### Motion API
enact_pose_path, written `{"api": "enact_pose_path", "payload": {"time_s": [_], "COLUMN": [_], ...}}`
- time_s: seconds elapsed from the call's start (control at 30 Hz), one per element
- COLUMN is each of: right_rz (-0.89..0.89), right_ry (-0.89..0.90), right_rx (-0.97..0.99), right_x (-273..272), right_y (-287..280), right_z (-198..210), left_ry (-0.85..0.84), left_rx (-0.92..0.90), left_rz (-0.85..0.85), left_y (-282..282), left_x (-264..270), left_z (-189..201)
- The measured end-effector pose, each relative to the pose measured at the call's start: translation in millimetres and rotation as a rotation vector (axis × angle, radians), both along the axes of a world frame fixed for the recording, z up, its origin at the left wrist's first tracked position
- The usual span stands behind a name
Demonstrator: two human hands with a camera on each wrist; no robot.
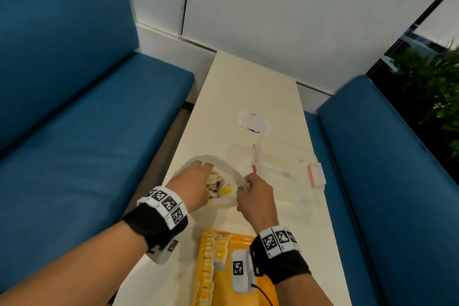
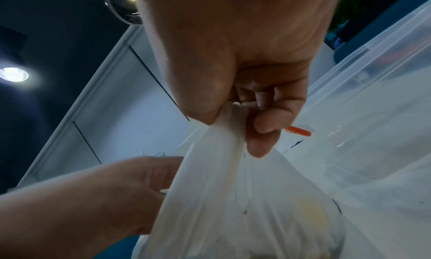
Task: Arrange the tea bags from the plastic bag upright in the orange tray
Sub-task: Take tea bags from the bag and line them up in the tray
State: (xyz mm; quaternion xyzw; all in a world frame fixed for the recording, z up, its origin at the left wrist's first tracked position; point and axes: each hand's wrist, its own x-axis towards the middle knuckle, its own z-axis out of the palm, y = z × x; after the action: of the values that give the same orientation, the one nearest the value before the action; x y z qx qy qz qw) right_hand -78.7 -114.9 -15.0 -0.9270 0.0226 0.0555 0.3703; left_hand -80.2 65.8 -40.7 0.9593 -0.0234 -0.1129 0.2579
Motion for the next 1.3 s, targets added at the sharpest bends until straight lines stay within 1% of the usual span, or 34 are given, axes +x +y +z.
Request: {"api": "enact_pose_path", "payload": {"time_s": [0.13,0.27,0.33,0.4,0.5,0.57,0.67,0.8,0.9,0.97,1.03,1.2,1.3], "right_rz": [0.083,0.152,0.162,0.174,0.196,0.198,0.193,0.191,0.187,0.189,0.188,0.175,0.172], "right_ry": [-0.008,0.019,0.023,0.029,0.044,0.036,0.026,0.023,0.021,0.019,0.026,0.038,0.041], "right_rx": [-0.035,-0.088,-0.1,-0.114,-0.152,-0.167,-0.178,-0.192,-0.208,-0.218,-0.224,-0.214,-0.211], "right_x": [2,4,8,9,4,3,3,-1,-2,-3,-4,-3,-1], "right_y": [0,1,-1,-2,-1,-2,-6,-11,-14,-15,-15,-15,-15], "right_z": [-2,-2,-3,-4,-2,-1,-3,-4,-4,-5,-6,-4,-1], "left_ry": [0.036,0.152,0.167,0.171,0.134,0.115,0.094,0.055,0.065,0.035,0.076,0.052,0.062], "left_rx": [0.097,0.3,0.35,0.391,0.472,0.489,0.513,0.629,0.636,0.649,0.643,0.674,0.73], "left_rz": [-0.244,-0.373,-0.408,-0.43,-0.406,-0.428,-0.458,-0.476,-0.485,-0.502,-0.539,-0.559,-0.617], "left_y": [-23,-39,-44,-43,-36,-36,-42,-48,-51,-51,-54,-62,-66], "left_x": [16,34,46,52,62,69,67,61,60,62,63,62,54], "left_z": [1,5,2,-6,-35,-49,-46,-50,-55,-58,-59,-47,-33]}}
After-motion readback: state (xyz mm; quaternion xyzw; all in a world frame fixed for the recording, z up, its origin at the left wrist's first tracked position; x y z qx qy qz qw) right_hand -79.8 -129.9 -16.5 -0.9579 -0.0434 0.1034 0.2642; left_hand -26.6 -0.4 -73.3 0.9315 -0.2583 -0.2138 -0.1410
